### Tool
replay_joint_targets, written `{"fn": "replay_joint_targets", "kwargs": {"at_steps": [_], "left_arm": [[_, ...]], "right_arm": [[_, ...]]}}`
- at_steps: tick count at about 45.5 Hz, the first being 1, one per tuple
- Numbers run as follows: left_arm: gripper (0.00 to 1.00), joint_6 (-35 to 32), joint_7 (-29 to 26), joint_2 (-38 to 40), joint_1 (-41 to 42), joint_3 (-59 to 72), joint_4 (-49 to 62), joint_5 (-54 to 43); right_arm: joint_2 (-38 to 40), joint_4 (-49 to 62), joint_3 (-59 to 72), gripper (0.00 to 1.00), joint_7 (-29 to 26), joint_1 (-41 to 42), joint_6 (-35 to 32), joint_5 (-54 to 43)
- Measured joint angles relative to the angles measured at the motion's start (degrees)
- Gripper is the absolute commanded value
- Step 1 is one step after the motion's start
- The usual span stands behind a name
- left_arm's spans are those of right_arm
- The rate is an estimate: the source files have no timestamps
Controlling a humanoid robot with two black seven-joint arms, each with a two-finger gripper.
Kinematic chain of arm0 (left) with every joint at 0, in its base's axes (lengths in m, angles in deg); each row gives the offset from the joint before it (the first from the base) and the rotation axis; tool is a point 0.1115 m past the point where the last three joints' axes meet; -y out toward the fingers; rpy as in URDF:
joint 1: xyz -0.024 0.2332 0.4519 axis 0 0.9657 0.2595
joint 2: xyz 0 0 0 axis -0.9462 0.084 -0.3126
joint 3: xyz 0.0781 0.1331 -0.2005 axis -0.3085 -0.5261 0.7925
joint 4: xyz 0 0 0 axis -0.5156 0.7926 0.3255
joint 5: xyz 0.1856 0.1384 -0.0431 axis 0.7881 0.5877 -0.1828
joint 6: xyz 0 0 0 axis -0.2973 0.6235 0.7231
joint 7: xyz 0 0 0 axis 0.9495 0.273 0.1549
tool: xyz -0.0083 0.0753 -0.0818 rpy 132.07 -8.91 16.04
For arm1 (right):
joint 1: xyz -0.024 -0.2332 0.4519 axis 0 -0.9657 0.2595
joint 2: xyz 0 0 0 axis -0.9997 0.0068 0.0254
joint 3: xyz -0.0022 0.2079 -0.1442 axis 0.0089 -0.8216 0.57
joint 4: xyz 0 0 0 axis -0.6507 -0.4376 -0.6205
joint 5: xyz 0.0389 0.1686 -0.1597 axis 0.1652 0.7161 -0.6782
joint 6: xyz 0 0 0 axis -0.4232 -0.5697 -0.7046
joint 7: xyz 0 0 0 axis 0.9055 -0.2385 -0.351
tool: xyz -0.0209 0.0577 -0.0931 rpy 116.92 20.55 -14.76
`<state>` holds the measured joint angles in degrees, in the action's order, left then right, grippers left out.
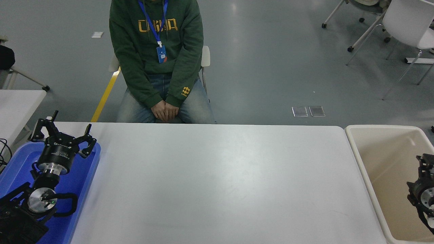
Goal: Clean the table surface
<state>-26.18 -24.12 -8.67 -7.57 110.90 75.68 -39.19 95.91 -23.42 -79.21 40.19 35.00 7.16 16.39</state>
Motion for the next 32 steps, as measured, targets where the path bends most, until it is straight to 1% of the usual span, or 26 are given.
{"fn": "replay_joint_targets", "kwargs": {"at_steps": [5, 10, 19, 25, 32], "left_arm": [[1.0, 0.0, 0.0, 0.0, 0.0, 0.0, 0.0, 0.0], [1.0, 0.0, 0.0, 0.0, 0.0, 0.0, 0.0, 0.0], [1.0, 0.0, 0.0, 0.0, 0.0, 0.0, 0.0, 0.0], [1.0, 0.0, 0.0, 0.0, 0.0, 0.0, 0.0, 0.0], [1.0, 0.0, 0.0, 0.0, 0.0, 0.0, 0.0, 0.0]], "right_arm": [[1.5, -6.0, -4.9, 1.0, 0.8, -0.9, -1.9, 0.2], [2.5, -12.2, -10.1, 1.0, 2.3, -3.0, -5.2, 0.0], [3.5, -21.0, -15.3, 1.0, 4.0, -6.0, -9.5, -0.3], [3.6, -26.6, -17.7, 1.0, 5.0, -7.7, -11.1, -0.3], [1.6, -30.2, -19.3, 1.0, 7.0, -8.2, -11.3, -0.3]]}}
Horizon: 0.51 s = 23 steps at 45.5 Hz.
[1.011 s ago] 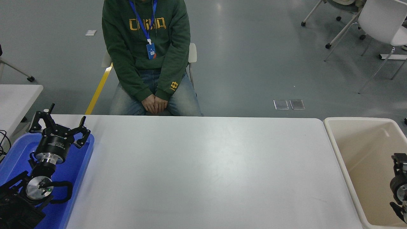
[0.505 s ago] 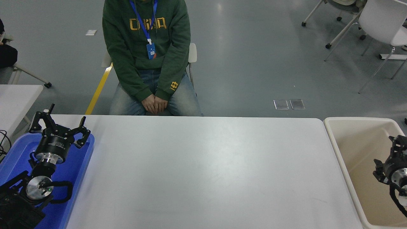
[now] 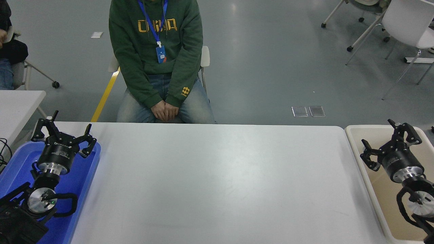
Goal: Clean the table surface
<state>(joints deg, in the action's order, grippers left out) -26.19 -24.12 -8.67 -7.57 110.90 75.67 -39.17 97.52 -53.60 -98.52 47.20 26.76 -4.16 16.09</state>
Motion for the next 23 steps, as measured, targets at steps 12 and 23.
{"fn": "replay_joint_targets", "kwargs": {"at_steps": [12, 23], "left_arm": [[1.0, 0.0, 0.0, 0.0, 0.0, 0.0, 0.0, 0.0], [1.0, 0.0, 0.0, 0.0, 0.0, 0.0, 0.0, 0.0]], "right_arm": [[-4.9, -1.7, -1.5, 1.0, 1.9, 1.1, 2.3, -0.1], [-8.0, -0.5, -2.0, 1.0, 3.2, 2.6, 4.3, -0.1]]}}
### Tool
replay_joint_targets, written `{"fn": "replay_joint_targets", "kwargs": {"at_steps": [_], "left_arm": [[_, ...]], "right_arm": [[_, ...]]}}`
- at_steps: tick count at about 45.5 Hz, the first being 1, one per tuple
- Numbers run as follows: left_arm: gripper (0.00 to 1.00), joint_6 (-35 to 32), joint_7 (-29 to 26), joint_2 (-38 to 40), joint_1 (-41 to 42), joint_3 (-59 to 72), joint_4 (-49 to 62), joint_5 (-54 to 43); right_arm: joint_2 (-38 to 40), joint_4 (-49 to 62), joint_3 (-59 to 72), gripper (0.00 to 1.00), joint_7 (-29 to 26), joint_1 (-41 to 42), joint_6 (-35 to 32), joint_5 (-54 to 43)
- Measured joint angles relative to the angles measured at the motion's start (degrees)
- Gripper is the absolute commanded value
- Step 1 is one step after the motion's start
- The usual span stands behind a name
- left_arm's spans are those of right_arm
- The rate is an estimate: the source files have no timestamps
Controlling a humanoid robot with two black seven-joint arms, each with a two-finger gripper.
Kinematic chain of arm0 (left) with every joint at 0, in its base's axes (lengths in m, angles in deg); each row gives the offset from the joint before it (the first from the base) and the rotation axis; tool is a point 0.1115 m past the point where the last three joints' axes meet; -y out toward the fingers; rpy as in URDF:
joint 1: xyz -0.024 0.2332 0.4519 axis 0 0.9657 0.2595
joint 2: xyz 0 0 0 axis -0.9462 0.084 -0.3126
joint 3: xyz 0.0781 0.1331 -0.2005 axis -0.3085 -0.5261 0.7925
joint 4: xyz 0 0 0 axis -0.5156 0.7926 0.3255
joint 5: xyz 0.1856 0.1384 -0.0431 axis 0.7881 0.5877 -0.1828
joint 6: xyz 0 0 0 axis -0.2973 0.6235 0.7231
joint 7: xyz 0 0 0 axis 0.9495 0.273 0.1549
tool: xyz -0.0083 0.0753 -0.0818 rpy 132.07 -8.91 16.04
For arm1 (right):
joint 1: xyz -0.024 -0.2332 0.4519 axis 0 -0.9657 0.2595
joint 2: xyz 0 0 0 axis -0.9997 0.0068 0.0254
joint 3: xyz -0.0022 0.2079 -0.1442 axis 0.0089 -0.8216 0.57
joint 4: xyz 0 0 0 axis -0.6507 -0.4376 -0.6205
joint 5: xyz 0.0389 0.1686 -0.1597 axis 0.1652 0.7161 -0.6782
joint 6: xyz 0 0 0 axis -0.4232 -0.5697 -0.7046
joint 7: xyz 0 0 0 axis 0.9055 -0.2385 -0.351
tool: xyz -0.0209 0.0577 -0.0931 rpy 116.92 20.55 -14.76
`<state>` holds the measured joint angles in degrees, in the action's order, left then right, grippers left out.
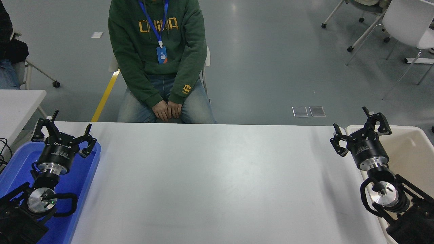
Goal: Clean the table surface
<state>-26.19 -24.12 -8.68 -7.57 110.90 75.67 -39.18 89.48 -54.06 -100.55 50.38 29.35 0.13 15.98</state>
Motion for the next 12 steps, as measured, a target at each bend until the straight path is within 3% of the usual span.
{"fn": "replay_joint_targets", "kwargs": {"at_steps": [12], "left_arm": [[1.0, 0.1, -0.1, 0.0, 0.0, 0.0, 0.0, 0.0]], "right_arm": [[-2.5, 1.1, -0.2, 1.0, 0.7, 1.1, 1.1, 0.0]]}}
